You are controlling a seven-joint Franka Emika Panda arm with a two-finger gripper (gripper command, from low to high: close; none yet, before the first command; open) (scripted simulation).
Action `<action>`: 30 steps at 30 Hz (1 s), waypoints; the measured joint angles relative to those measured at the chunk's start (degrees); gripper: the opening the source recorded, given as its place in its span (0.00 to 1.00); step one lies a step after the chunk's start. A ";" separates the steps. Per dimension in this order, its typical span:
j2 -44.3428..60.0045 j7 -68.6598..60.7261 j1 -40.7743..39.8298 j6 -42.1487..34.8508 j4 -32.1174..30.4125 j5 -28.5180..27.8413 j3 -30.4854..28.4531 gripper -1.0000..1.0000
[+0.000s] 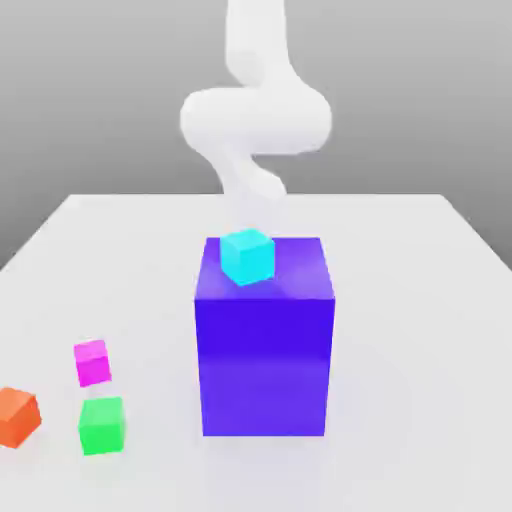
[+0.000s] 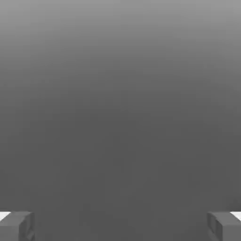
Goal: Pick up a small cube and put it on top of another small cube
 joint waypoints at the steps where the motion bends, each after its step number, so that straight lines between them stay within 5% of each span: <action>1: 1.83 -1.93 -0.44 1.29 -1.26 -1.09 -1.16 0.50; 12: 20.06 -24.00 -5.27 14.16 -14.00 -8.82 -16.08 0.50; 19: 32.06 -42.39 -7.34 22.80 -22.20 -7.56 -26.94 0.50; 24: 41.90 -62.46 -10.00 29.25 -27.78 4.05 -31.33 0.50; 30: 54.72 -80.31 -24.97 38.02 -25.76 25.85 -10.87 0.50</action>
